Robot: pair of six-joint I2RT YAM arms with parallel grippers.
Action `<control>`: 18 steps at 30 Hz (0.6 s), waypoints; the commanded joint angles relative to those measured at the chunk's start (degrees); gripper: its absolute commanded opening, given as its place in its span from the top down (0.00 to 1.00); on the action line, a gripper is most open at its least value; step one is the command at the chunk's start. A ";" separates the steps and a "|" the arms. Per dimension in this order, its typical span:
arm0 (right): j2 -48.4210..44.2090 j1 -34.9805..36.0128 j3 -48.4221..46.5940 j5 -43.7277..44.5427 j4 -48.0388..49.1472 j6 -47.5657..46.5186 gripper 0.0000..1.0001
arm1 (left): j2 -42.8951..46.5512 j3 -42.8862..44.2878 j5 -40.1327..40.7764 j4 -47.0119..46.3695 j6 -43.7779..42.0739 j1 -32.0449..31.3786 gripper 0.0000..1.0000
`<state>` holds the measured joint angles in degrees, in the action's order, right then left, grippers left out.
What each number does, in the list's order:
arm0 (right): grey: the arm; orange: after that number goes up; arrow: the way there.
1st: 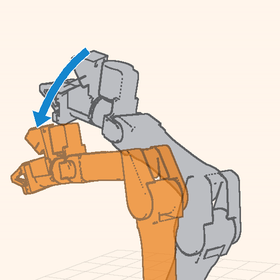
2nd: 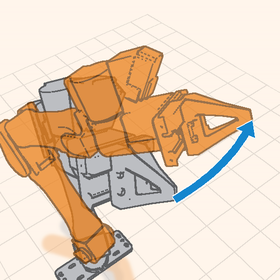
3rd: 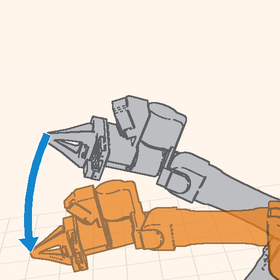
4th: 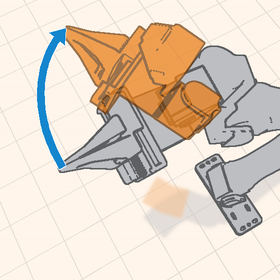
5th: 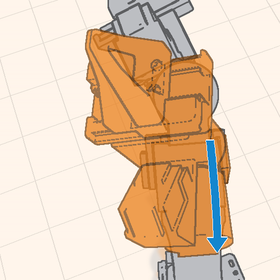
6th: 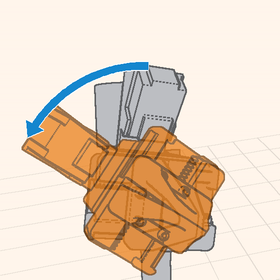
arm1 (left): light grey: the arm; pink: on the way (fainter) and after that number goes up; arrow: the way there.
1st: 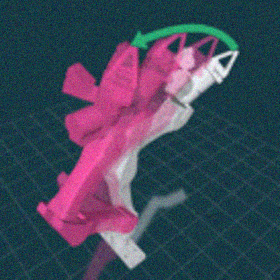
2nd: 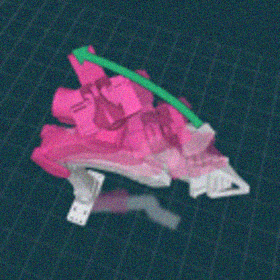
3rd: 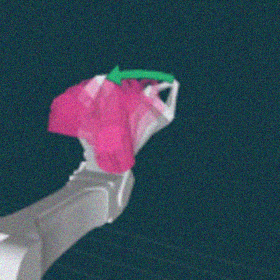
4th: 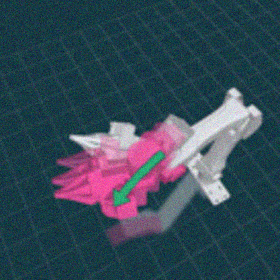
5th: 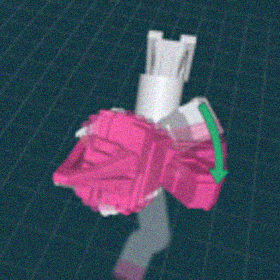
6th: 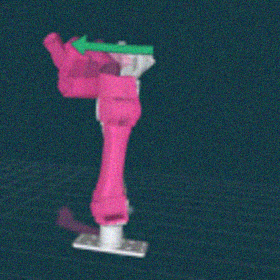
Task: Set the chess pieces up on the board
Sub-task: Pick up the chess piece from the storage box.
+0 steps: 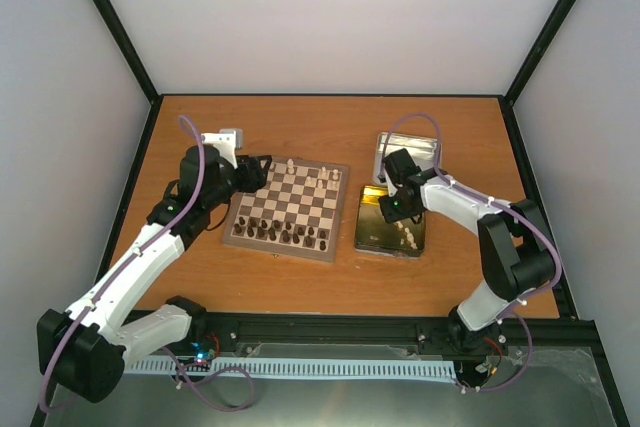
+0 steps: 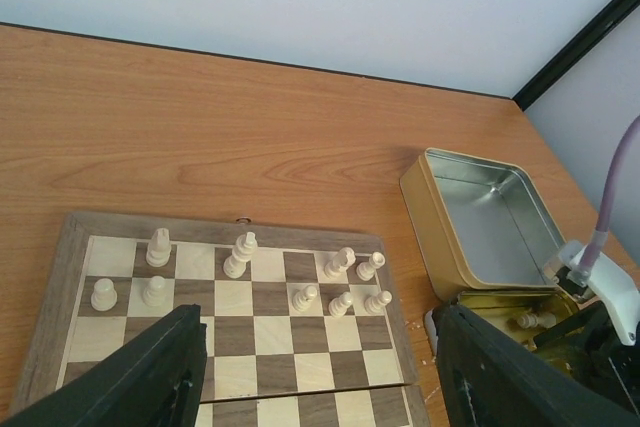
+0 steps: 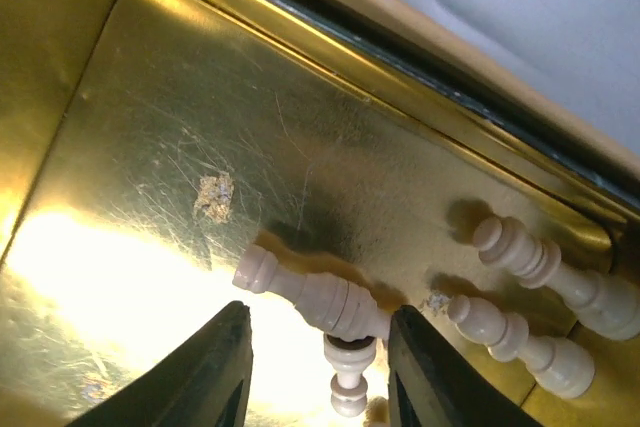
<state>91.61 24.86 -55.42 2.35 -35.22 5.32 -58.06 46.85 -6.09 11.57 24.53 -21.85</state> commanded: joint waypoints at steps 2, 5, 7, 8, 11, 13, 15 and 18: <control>3.05 -0.76 -3.29 0.85 -2.78 -3.03 0.64 | -0.46 1.60 -0.83 -1.17 0.17 0.31 0.36; 4.46 -0.94 -4.17 0.55 -3.12 -3.89 0.62 | -0.64 1.70 -0.94 -1.28 0.16 0.40 0.36; 5.17 -1.08 -4.49 -0.44 -3.22 -4.36 0.61 | -0.74 1.85 -1.06 -1.22 0.07 0.40 0.36; 5.52 -1.11 -4.59 -0.90 -3.18 -4.55 0.61 | -0.74 1.90 -1.11 -1.20 0.07 0.40 0.36; 7.17 -1.30 -4.90 -1.01 -3.29 -4.92 0.61 | -0.74 1.88 -1.12 -1.29 0.08 0.44 0.36; 8.11 -1.40 -5.10 -0.27 -3.68 -4.99 0.61 | -0.83 1.96 -1.18 -1.29 0.08 0.48 0.36; 8.90 -1.57 -5.13 0.53 -3.35 -4.81 0.60 | -0.83 1.93 -1.13 -1.29 0.12 0.49 0.36; 9.81 -1.83 -5.38 0.48 -3.03 -4.33 0.60 | -0.87 1.86 -1.15 -1.29 0.08 0.49 0.36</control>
<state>100.16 23.81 -59.59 2.09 -37.95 1.34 -58.76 46.87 -6.76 11.57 24.53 -21.74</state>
